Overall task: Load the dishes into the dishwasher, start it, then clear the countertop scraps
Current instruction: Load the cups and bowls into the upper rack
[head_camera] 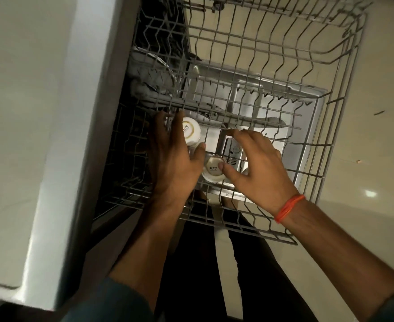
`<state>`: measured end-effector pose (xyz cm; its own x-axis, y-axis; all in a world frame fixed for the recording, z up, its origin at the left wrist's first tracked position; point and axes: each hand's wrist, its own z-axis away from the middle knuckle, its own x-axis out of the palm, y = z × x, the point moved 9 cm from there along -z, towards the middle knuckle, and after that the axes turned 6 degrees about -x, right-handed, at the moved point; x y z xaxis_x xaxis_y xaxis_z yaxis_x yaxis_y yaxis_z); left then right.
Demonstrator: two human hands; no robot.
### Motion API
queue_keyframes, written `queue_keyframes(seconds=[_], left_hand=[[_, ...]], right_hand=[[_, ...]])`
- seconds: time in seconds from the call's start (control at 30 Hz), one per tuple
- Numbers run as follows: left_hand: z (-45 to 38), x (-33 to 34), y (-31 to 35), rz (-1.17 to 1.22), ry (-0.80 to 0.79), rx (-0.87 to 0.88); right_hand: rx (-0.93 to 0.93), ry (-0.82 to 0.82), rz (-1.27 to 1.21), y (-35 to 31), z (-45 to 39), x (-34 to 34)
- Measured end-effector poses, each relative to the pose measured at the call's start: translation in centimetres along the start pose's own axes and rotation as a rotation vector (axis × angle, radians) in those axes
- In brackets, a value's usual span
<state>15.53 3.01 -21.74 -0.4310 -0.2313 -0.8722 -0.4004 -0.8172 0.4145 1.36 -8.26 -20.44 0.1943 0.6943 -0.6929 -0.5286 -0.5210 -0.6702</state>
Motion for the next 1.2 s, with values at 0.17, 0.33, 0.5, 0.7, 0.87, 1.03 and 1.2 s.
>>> queue_keyframes(seconds=[0.17,0.33,0.5,0.7,0.87,1.03,1.2], left_hand=[[5.1,-4.8,3.3,0.242,-0.043,-0.035],[9.8,-11.0,7.9,0.330,-0.039,0.027],[13.8,-17.6,9.3,0.385,0.054,0.039],[19.3,-25.4,7.4,0.350,0.217,-0.004],[24.1,-29.9,5.3,0.356,0.332,-0.118],[28.0,-34.2,2.2,0.414,0.516,-0.222],[31.4,-38.2,-2.4,0.464,0.692,-0.272]], right_hand=[[-0.036,0.051,-0.053,-3.3,1.1,-2.9],[-0.081,0.072,-0.084,-7.3,2.6,-6.4],[-0.162,0.109,-0.184,-11.9,5.4,-10.0],[-0.264,0.103,-0.272,-18.0,8.0,-13.4],[-0.404,0.044,-0.343,-24.6,9.5,-14.8],[-0.580,-0.065,-0.381,-31.8,11.4,-14.0],[-0.728,-0.170,-0.391,-38.6,13.5,-11.5]])
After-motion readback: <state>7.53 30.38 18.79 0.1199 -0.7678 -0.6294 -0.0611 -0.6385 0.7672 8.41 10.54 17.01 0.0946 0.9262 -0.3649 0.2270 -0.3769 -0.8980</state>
